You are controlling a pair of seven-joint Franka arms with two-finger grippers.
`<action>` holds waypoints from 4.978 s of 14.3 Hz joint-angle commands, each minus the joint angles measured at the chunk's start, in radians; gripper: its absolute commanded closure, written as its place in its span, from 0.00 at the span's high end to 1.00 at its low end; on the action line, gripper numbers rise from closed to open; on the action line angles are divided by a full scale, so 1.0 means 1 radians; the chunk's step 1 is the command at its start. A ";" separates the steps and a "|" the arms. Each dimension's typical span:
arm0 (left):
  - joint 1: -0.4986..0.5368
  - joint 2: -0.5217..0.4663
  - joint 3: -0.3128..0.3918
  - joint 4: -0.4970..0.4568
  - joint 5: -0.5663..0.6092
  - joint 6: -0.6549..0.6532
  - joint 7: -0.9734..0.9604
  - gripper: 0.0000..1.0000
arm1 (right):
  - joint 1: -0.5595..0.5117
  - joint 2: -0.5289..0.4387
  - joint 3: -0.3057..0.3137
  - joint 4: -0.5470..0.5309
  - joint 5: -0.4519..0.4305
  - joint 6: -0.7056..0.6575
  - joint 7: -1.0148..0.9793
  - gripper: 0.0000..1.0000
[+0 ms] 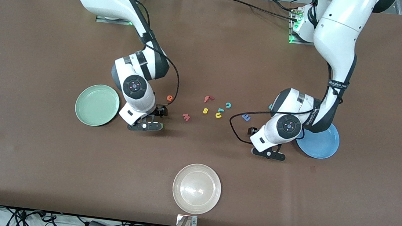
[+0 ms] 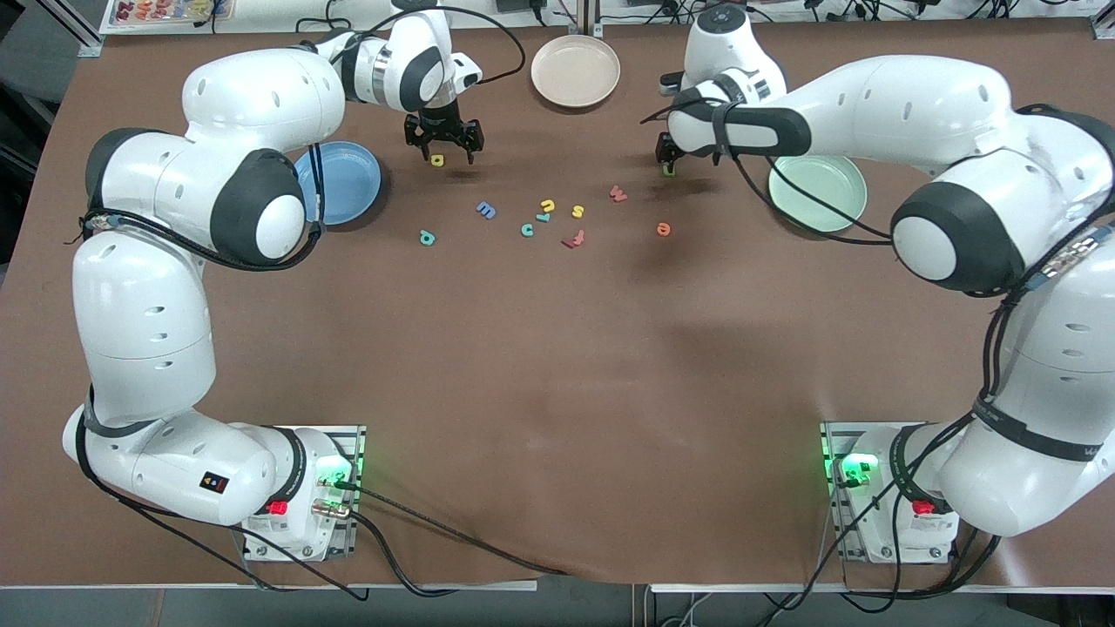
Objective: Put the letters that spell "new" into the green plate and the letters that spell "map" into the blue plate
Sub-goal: 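Lower the right gripper to the green letter while the left gripper reaches yellow, then grasp the green letter with the right gripper while the left grasps yellow, then place the green letter on the green plate while the left places yellow, then move the right gripper to the orange letter while the left reaches blue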
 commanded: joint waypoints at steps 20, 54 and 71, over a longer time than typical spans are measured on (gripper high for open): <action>0.038 0.068 0.004 0.024 0.090 0.105 -0.032 0.63 | 0.018 0.142 -0.010 0.143 0.073 0.042 0.128 0.59; 0.321 -0.055 -0.004 -0.028 0.095 -0.254 0.374 0.05 | -0.310 -0.189 -0.069 -0.193 0.033 -0.223 -0.294 1.00; 0.294 -0.139 -0.159 -0.011 0.024 -0.357 0.278 1.00 | 0.083 -0.080 0.022 -0.176 0.102 0.005 0.298 0.70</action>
